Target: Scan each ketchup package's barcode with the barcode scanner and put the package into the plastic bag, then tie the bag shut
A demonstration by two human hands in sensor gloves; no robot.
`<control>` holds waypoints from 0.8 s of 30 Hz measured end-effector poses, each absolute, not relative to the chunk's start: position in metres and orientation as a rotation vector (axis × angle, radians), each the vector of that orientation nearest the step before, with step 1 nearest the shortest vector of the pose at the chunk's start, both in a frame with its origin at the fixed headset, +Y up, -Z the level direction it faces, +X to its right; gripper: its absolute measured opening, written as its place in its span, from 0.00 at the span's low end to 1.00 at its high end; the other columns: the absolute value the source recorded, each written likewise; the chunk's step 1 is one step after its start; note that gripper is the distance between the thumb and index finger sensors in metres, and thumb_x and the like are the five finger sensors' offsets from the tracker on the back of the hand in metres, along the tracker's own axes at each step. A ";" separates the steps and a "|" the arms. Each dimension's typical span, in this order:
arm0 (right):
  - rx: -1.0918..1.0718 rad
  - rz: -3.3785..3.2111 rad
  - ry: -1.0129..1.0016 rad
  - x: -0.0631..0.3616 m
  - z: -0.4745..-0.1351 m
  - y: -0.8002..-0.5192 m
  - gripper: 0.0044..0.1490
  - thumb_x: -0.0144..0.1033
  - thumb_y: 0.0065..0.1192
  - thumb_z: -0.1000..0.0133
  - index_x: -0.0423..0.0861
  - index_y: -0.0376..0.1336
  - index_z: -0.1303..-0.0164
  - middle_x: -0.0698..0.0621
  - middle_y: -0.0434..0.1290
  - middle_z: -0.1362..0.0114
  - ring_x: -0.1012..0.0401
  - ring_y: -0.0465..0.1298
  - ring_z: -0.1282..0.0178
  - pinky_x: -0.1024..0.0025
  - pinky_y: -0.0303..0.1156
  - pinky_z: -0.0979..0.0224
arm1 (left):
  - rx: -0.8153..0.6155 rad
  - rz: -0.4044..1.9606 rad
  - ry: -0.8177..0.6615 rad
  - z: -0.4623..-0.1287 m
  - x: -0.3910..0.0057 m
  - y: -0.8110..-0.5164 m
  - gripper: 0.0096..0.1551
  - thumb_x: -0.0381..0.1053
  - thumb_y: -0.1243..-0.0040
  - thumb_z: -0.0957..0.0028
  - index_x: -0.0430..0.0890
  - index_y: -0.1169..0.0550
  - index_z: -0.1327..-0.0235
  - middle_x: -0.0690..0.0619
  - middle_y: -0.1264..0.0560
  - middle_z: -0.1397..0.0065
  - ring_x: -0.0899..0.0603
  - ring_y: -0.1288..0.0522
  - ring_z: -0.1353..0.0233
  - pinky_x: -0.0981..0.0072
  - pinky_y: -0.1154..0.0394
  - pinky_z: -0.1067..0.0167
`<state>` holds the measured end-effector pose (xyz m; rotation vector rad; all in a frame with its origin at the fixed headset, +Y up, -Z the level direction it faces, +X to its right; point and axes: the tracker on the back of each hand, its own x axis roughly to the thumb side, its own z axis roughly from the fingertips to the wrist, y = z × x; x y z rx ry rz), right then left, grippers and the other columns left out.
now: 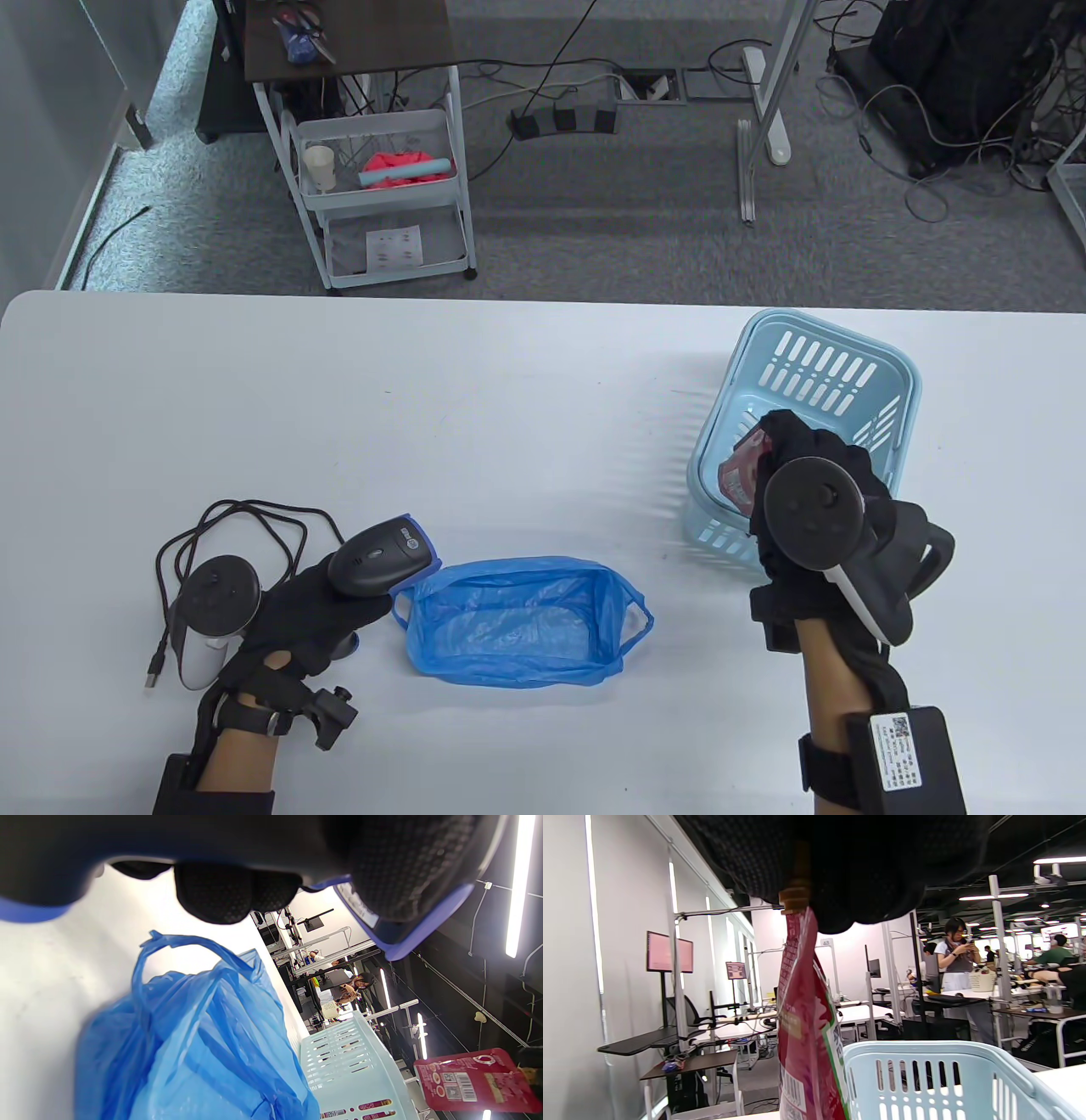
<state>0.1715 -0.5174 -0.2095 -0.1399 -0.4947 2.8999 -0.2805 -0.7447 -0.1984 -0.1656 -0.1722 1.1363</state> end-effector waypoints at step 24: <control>0.424 2.891 -0.159 0.051 -0.201 -0.575 0.29 0.34 0.63 0.41 0.40 0.64 0.31 0.41 0.76 0.38 0.46 0.76 0.44 0.55 0.74 0.45 | -0.172 1.056 -0.244 -0.196 -0.270 -0.742 0.30 0.63 0.30 0.55 0.50 0.19 0.42 0.54 0.19 0.39 0.43 0.15 0.46 0.47 0.22 0.41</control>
